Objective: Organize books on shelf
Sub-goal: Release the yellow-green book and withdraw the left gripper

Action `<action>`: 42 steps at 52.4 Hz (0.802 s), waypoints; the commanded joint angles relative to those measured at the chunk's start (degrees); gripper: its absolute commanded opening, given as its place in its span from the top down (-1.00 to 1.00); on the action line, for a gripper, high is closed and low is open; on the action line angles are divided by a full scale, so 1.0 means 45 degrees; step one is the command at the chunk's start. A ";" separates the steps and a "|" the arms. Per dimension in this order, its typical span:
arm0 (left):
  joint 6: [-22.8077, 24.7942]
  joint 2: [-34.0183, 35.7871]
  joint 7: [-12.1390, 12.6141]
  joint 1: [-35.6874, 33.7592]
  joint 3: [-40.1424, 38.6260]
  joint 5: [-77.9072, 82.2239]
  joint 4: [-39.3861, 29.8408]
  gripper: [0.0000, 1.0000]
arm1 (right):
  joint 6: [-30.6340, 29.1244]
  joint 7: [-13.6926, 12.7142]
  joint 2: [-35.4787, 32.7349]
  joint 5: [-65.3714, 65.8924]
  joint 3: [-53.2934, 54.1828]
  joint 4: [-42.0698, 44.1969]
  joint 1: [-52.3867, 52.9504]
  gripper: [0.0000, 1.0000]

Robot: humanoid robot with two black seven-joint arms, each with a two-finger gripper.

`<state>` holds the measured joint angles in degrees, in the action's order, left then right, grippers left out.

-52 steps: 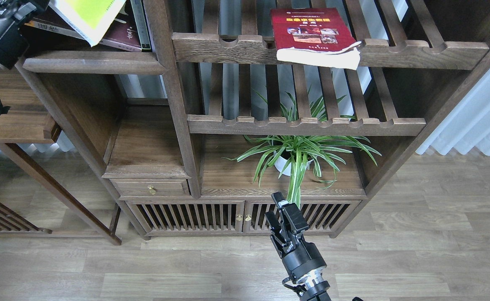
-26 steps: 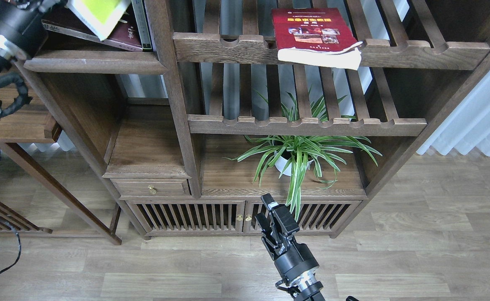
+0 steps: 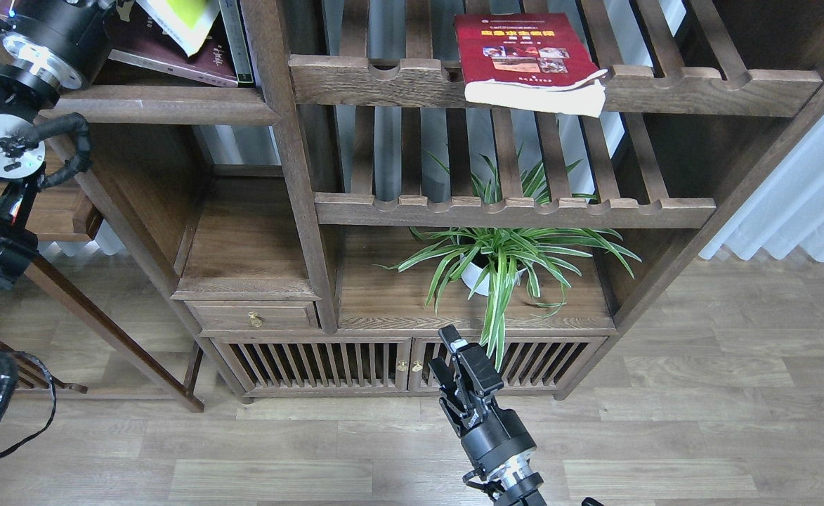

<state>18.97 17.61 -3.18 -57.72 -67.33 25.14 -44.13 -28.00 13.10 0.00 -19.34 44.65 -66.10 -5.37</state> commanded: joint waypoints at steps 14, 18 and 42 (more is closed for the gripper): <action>-0.0015 0.0032 -0.0016 -0.0727 0.0215 -0.0020 0.0159 0.10 | 0.0000 -0.0001 0.0000 0.0020 -0.0019 0.0000 0.0001 -0.75; -0.0035 0.0012 -0.0036 -0.0943 0.0177 -0.0020 0.0159 0.10 | 0.0000 -0.0001 0.0000 0.0020 0.0000 0.0000 0.0002 -0.75; -0.0132 0.0032 0.0003 -0.2739 -0.0156 -0.0137 0.0217 0.10 | 0.0000 -0.0001 0.0000 0.0039 0.0000 -0.0039 -0.0077 -0.75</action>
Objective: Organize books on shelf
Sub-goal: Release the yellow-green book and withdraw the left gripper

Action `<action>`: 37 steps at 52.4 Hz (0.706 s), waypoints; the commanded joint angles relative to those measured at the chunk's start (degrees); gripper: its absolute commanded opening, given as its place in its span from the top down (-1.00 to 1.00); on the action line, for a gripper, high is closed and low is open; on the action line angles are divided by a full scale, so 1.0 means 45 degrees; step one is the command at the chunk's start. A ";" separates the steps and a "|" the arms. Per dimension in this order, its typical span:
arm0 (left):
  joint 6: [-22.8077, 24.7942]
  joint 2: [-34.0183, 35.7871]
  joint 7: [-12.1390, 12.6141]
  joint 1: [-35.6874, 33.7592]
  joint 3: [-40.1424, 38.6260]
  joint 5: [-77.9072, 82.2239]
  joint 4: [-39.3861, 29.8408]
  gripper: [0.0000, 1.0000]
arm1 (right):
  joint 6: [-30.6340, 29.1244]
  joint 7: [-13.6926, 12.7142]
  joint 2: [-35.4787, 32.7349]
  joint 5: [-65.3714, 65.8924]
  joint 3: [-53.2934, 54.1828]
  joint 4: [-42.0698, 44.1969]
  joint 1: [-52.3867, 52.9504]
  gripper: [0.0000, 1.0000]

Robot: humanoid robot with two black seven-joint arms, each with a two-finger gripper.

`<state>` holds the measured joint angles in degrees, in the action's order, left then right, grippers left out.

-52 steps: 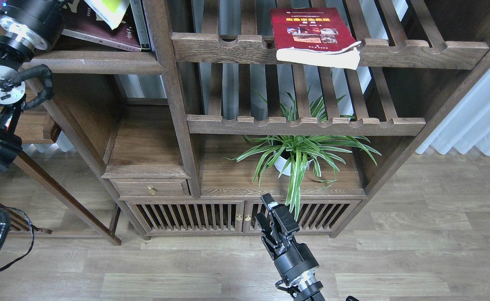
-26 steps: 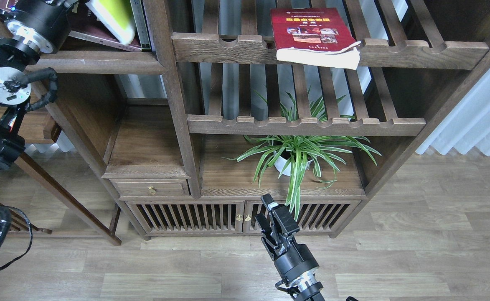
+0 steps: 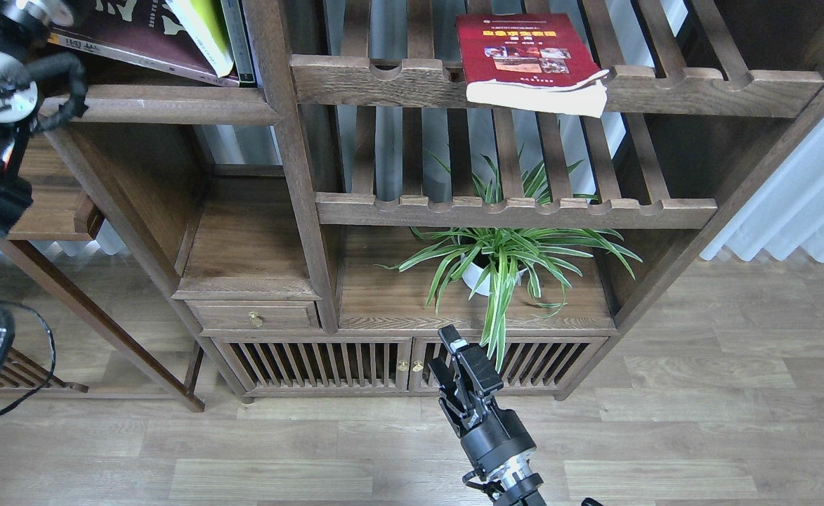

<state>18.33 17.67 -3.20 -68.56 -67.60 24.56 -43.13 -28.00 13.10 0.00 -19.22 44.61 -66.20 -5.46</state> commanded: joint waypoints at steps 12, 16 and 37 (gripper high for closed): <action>0.0048 0.0115 0.0067 -0.0859 -0.0544 -0.0047 -0.0025 0.07 | 0.0000 0.0000 0.0000 0.0013 -0.0010 -0.0016 -0.0134 -0.75; 0.0068 0.0135 0.0125 -0.0878 -0.0661 -0.0047 -0.0084 0.05 | 0.0000 0.0000 0.0000 0.0013 -0.0010 -0.0016 -0.0134 -0.75; 0.0341 0.0721 0.0223 -0.0391 -0.0701 -0.0086 -0.0201 -0.04 | 0.0000 0.0000 0.0000 0.0033 -0.0010 -0.0036 -0.0134 -0.75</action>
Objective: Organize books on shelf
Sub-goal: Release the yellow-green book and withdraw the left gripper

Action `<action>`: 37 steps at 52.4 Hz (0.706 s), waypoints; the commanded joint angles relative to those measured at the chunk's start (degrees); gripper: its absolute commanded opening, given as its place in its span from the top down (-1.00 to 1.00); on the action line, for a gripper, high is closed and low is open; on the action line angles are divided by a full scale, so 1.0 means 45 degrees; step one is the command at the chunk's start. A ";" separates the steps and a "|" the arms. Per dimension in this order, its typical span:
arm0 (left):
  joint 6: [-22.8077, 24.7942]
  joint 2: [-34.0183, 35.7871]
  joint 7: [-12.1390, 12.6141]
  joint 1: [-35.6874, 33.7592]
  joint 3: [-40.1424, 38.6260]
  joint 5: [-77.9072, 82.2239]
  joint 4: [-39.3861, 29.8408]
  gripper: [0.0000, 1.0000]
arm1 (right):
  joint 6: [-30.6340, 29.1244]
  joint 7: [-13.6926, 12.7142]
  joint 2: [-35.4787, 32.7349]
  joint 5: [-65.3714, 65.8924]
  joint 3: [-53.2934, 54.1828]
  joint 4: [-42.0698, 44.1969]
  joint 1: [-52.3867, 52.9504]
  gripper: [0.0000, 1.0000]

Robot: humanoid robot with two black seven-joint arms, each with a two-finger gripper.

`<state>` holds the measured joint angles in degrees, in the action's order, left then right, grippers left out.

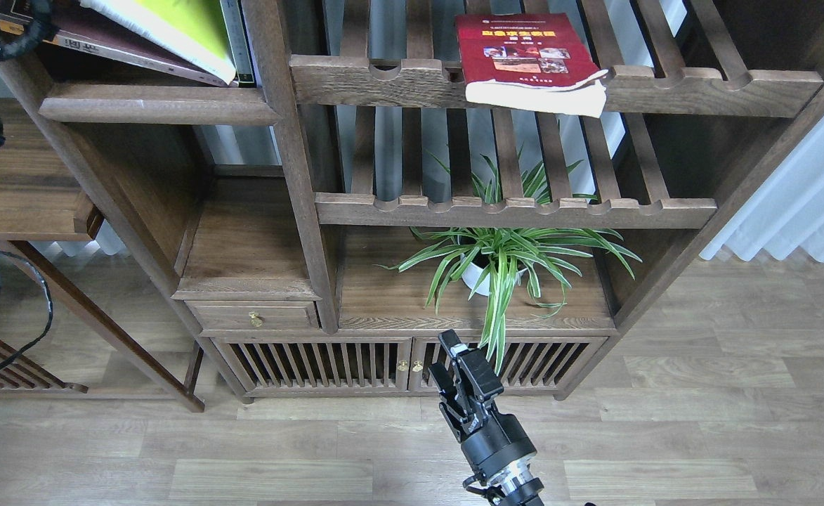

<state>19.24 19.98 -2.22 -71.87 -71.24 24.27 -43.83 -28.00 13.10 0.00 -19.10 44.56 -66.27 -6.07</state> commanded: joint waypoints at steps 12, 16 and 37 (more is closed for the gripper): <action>0.1368 0.0189 -0.0326 0.1382 -0.0086 -0.0489 -0.0456 -0.13 | 0.0000 0.0000 0.0000 -0.0012 0.0059 -0.0506 0.0001 -0.75; 0.1563 0.0208 -0.0676 0.1654 -0.0106 -0.1153 -0.0592 -0.23 | 0.0000 0.0000 0.0000 -0.0012 0.0156 -0.0546 0.0001 -0.75; 0.1946 0.0071 -0.2357 0.5072 -0.1707 -0.4220 -0.3970 -0.40 | 0.0000 0.0039 0.0000 -0.0169 0.0704 -0.1560 0.0040 -0.75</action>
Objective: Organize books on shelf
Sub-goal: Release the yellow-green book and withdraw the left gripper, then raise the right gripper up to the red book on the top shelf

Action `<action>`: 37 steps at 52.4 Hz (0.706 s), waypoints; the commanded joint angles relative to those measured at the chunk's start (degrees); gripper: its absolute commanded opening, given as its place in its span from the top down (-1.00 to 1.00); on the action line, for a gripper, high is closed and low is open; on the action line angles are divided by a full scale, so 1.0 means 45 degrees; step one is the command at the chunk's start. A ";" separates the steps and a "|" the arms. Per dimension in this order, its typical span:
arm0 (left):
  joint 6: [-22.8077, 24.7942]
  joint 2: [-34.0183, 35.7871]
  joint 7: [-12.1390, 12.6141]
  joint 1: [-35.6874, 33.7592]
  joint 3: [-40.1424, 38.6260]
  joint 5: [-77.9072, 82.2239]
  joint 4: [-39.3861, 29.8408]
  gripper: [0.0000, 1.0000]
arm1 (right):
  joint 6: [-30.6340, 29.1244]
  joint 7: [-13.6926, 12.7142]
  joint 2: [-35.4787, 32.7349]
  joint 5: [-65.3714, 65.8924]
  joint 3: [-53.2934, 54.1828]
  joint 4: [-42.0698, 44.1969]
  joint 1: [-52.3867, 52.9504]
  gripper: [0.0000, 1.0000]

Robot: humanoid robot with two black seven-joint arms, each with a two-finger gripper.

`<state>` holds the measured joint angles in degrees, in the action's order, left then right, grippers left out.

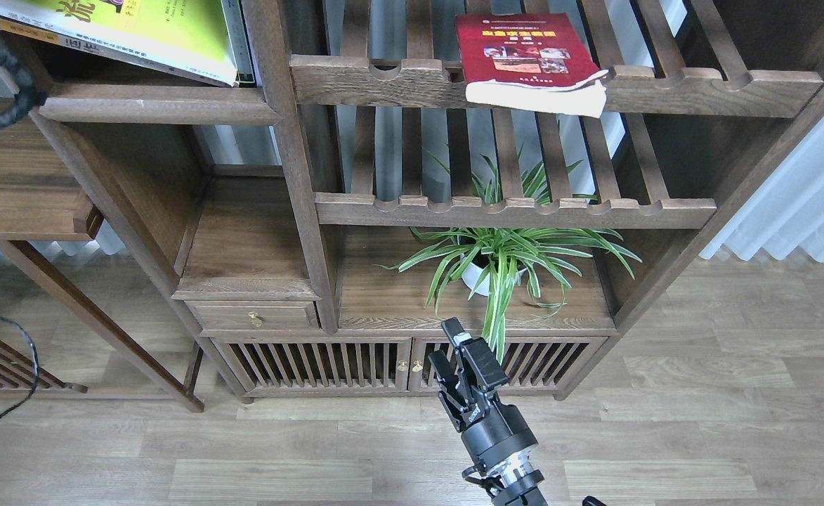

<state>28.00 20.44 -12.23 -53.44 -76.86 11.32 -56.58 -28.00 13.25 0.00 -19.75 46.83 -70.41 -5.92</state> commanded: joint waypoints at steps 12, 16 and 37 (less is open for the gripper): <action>-0.0001 -0.0110 -0.0055 0.2481 -0.0498 -0.2202 -0.2797 -0.49 | 0.0000 0.0005 0.0001 -0.0026 0.0257 -0.1659 0.0182 -0.69; -0.0001 -0.0187 0.0003 0.2891 -0.0401 -0.2222 -0.3285 -0.58 | 0.0000 -0.0014 0.0001 -0.0006 0.0277 -0.1912 0.0377 -0.63; -0.0001 -0.1125 0.0862 0.4200 0.0165 -0.2105 -0.3950 -0.86 | 0.0000 0.0005 0.0001 -0.0026 0.0531 -0.2440 0.1471 -0.56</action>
<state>28.00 15.61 -10.95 -37.52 -77.81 1.40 -74.32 -28.00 13.27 0.00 -19.86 48.63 -81.34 -0.70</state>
